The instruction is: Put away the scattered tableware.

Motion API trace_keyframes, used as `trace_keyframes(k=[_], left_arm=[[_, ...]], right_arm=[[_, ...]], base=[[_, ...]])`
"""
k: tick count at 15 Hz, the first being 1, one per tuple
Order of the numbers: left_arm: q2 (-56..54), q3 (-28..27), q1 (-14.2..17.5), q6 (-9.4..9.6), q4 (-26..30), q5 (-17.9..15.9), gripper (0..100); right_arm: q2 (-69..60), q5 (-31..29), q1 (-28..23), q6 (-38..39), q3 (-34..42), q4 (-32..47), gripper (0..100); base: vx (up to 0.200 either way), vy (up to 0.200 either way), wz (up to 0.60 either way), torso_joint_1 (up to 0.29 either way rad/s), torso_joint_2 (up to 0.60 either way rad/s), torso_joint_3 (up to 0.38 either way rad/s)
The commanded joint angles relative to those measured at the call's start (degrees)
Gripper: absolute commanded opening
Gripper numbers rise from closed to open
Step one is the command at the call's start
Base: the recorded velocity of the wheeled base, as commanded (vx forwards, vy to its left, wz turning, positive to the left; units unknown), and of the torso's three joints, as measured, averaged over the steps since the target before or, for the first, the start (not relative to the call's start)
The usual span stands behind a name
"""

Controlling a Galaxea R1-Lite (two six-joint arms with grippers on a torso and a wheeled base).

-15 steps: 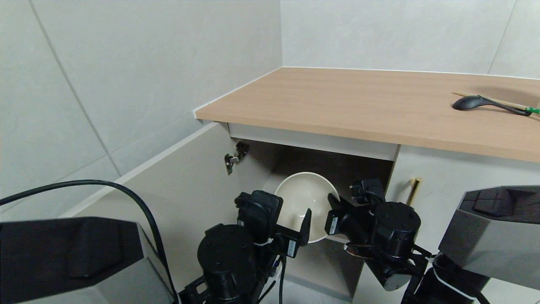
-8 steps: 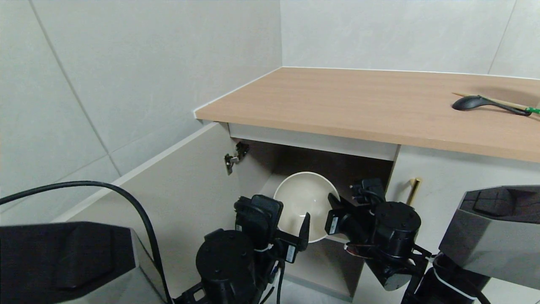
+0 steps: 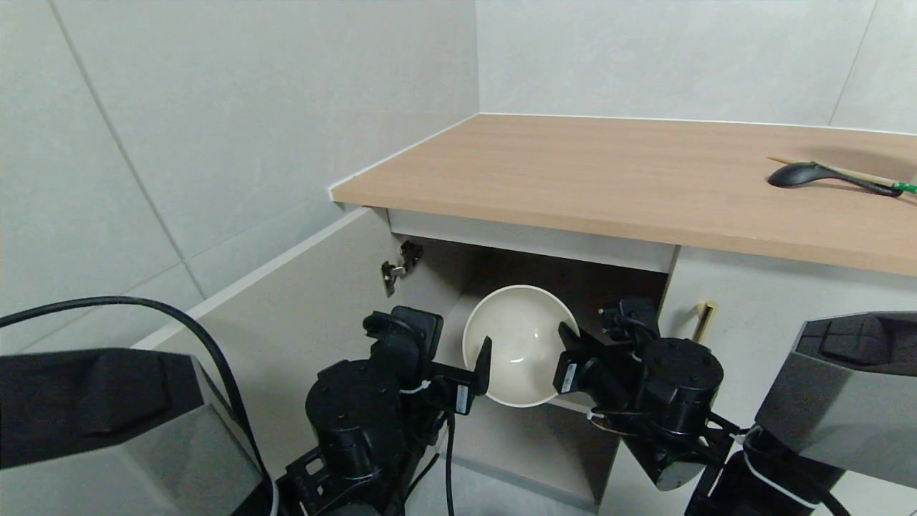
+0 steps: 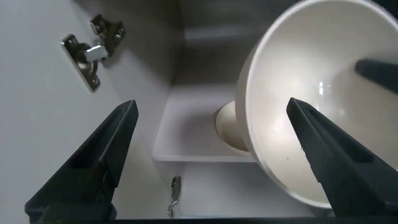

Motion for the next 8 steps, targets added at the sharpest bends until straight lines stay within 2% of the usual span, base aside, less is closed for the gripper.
trace_keyframes(k=[1, 3, 7, 8], left_arm=[[0.5, -0.2, 0.1, 0.02, 0.2, -0.2, 100], [1.4, -0.4, 0.1, 0.02, 0.5, -2.1, 100], [2.8, -2.6, 0.2, -0.68, 1.6, -2.5, 100], [3.4, -3.9, 0.6, -0.95, 2.1, -2.5, 0]], right_arm=[[-0.2, 0.0, 0.0, 0.0, 0.0, -0.1, 0], [-0.4, 0.0, 0.0, 0.0, 0.0, -0.1, 0], [-0.8, 0.0, 0.2, 0.0, -0.2, -0.1, 0], [-0.9, 0.1, 0.3, 0.0, -0.2, -0.1, 0]], base=[[0.000, 0.000, 0.00, 0.000, 0.00, 0.000], [0.000, 0.000, 0.00, 0.000, 0.00, 0.000], [0.000, 0.000, 0.00, 0.000, 0.00, 0.000], [0.000, 0.000, 0.00, 0.000, 0.00, 0.000]])
